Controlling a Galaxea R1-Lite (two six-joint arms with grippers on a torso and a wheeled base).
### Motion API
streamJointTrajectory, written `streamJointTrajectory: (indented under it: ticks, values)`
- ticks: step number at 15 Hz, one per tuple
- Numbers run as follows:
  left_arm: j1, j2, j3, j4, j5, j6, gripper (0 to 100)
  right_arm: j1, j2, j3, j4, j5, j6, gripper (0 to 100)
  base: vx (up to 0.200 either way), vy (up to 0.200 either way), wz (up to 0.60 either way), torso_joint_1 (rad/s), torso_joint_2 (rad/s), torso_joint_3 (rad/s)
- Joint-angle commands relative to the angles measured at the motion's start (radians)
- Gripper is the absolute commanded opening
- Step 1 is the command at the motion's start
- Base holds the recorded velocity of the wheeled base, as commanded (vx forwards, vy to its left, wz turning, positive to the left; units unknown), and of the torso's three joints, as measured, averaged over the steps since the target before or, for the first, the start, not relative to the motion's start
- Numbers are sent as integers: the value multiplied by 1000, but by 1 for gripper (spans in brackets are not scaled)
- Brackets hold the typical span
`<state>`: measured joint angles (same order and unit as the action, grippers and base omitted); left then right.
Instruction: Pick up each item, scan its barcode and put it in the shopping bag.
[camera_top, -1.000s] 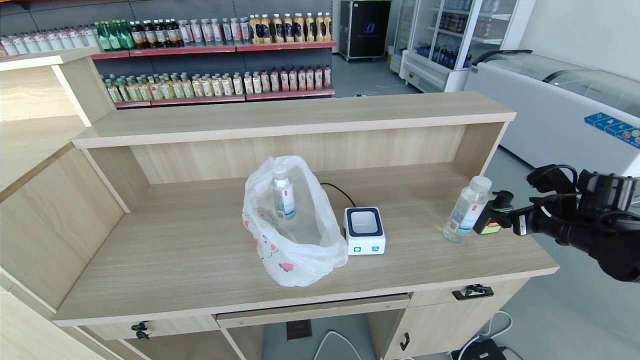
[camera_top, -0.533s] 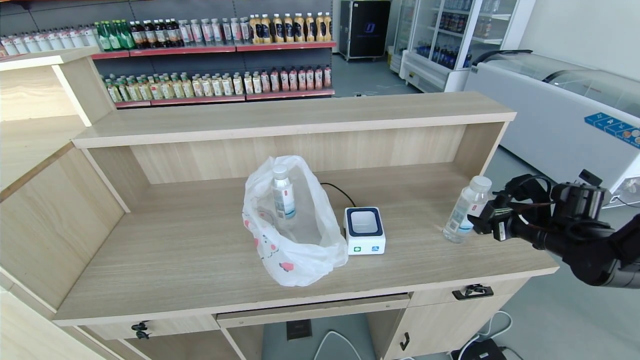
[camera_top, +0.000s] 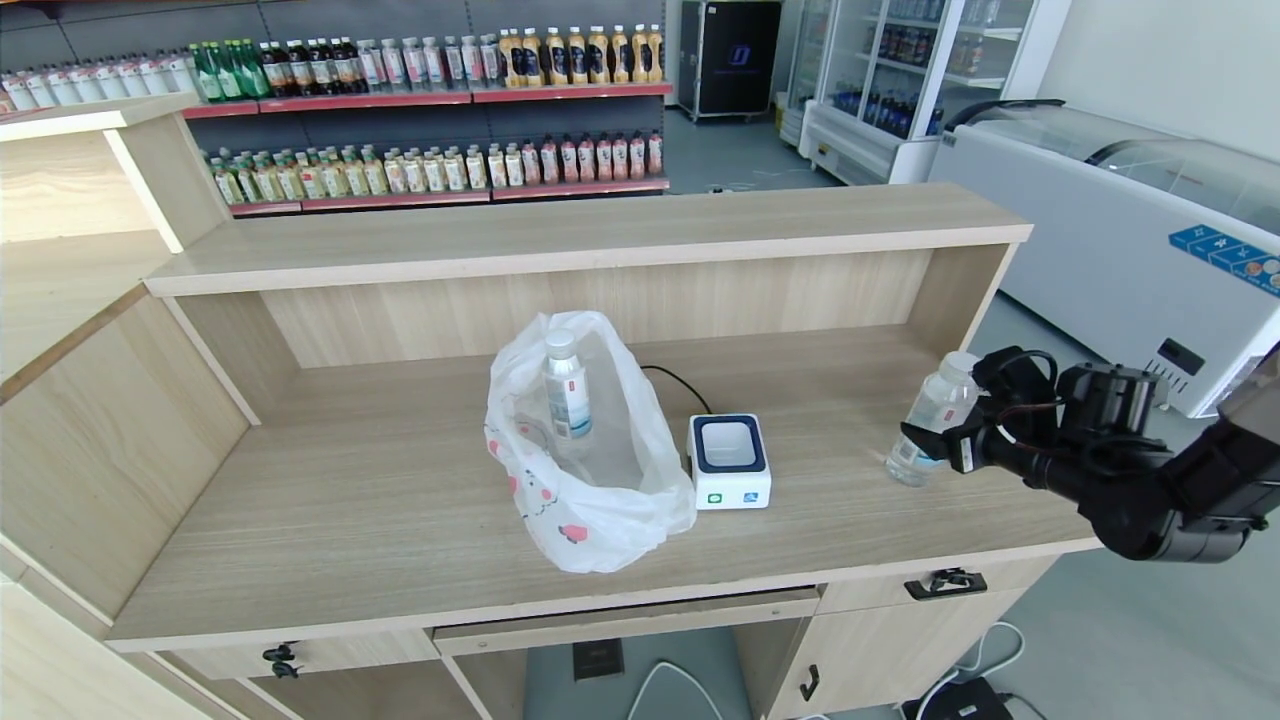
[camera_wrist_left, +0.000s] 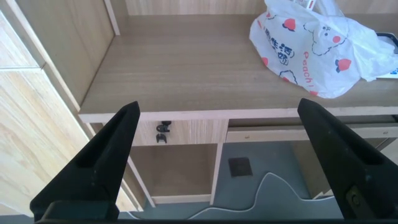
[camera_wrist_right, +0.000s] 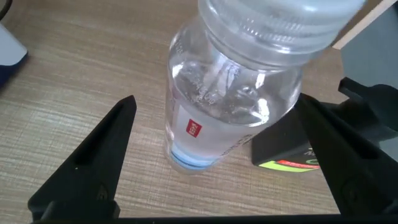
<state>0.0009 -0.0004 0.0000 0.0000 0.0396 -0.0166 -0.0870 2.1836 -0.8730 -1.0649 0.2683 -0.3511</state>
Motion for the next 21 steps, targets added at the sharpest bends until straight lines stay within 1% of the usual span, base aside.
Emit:
streamJointTrajectory:
  ticks: [1,4,7,12,13,17,18,21]
  values:
    - [1,0,0,0,0,0,100,9,33,-21,-1,3,0,100,0,0,0,0,0,0]
    - [1,0,0,0,0,0,100,20,65,-41,-18,29,0,100,0,0,0,0,0,0]
    - [1,0,0,0,0,0,100,33,91,-47,-53,29,0,100,0,0,0,0,0,0]
    - [1,0,0,0,0,0,100,43,130,-116,-53,31,3,100,0,0,0,0,0,0]
    - [1,0,0,0,0,0,100,50,134,-127,-53,31,32,100,0,0,0,0,0,0]
    - [1,0,0,0,0,0,100,67,156,-159,-56,31,43,100,0,0,0,0,0,0]
    - [1,0,0,0,0,0,100,70,157,-162,-56,31,47,0,0,0,0,0,0,0]
    - [1,0,0,0,0,0,100,72,157,-166,-58,31,57,0,0,0,0,0,0,0]
